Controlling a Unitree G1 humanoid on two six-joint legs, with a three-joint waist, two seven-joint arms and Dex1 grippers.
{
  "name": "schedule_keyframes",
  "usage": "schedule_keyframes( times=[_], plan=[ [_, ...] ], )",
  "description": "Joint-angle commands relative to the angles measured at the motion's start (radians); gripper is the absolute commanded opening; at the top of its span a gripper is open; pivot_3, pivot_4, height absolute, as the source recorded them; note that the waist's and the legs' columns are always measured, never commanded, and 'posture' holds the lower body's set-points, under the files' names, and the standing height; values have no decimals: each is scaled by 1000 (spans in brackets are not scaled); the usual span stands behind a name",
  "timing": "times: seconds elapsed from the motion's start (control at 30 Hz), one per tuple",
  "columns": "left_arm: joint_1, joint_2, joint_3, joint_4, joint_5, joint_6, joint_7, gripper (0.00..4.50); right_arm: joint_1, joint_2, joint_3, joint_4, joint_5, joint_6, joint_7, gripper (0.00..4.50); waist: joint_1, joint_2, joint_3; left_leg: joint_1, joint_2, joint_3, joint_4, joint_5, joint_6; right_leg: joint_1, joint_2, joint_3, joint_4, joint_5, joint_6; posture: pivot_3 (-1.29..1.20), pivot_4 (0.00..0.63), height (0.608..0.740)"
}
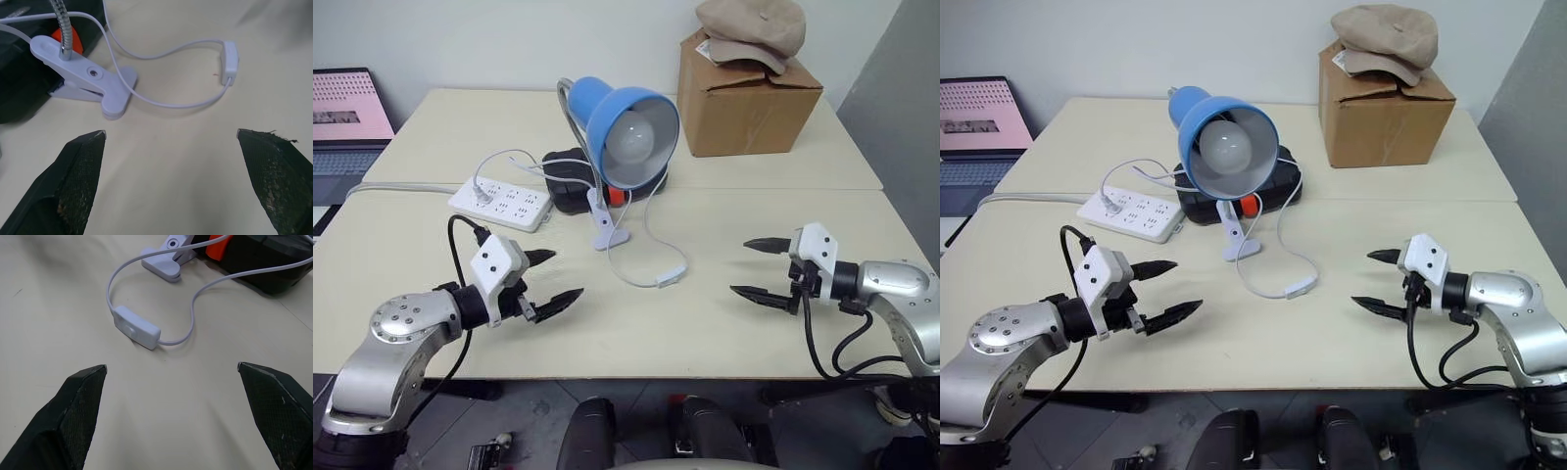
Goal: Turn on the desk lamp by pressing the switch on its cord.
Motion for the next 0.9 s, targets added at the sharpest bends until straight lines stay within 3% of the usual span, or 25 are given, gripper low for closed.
schedule_keyframes(
  times=[0.03,0.53,0.9],
  plan=[
    [0,12,18,-31,1,-11,3,4491,-18,0,-7,-11,-4,-19,5,4500,0,0,0,0,0,0,0,0,0,0,0,0,0,0,0,0,150,740],
    [-6,-18,-22,-49,7,-1,36,4491,-8,23,2,-22,-22,-23,-5,4500,0,0,0,0,0,0,0,0,0,0,0,0,0,0,0,0,150,740],
    [-74,-95,-268,-40,161,-81,74,4491,37,-26,-25,-110,4,70,-9,4500,2,0,0,0,0,0,0,0,0,0,0,0,0,0,0,0,150,740]
  ],
)
